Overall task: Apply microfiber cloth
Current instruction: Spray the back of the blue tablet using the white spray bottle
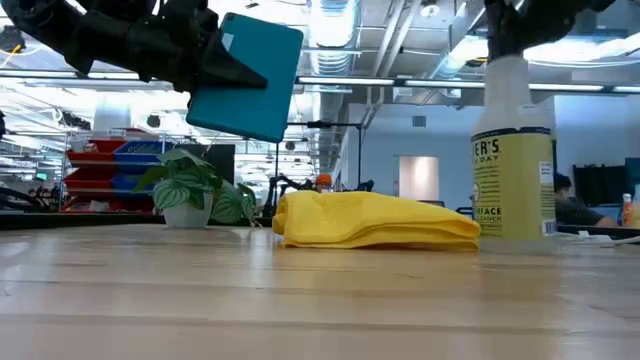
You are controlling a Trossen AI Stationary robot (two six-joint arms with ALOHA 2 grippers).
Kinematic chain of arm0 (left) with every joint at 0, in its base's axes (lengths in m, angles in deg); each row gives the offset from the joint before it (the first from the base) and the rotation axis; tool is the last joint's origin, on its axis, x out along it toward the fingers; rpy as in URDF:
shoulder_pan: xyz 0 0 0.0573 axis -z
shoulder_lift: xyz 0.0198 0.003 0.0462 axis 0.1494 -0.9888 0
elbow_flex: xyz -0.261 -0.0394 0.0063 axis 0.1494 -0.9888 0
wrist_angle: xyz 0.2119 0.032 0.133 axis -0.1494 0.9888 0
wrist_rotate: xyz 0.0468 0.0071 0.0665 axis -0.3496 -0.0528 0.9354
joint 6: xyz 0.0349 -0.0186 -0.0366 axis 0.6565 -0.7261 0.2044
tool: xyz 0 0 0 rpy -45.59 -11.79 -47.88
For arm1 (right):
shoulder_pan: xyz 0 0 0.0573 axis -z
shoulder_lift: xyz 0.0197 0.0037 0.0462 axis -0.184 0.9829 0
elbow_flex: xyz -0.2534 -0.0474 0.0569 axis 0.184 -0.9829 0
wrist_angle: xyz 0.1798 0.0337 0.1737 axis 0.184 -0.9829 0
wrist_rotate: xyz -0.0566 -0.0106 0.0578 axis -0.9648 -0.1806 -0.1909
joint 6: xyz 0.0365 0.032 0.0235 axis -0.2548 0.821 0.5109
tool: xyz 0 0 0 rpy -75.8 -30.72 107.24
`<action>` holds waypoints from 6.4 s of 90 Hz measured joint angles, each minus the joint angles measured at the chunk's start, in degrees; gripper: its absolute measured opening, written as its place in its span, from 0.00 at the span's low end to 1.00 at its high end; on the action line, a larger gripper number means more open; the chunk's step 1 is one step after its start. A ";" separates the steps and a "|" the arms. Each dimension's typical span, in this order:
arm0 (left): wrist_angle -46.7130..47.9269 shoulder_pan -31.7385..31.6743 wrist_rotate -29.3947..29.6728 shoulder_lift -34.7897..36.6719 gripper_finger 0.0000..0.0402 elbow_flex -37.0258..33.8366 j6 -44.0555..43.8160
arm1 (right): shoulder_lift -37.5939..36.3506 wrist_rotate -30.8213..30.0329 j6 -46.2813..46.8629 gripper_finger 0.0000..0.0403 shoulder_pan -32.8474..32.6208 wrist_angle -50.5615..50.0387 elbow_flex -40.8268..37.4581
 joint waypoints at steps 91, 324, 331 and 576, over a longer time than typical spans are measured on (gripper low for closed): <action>0.47 0.01 -0.07 -0.02 0.03 -0.02 0.07 | 3.66 -6.35 22.57 0.29 0.67 -3.30 4.59; 0.63 0.79 -0.55 -0.02 0.03 -0.07 1.38 | 36.11 12.33 10.33 0.60 -1.60 -28.29 49.64; 0.65 0.79 -0.55 -0.02 0.03 -0.07 1.37 | 36.09 14.84 11.91 0.49 -1.24 -28.43 49.64; -17.05 1.25 -4.87 -28.94 0.03 11.37 9.61 | 33.73 3.80 19.01 0.67 -13.28 -14.97 30.82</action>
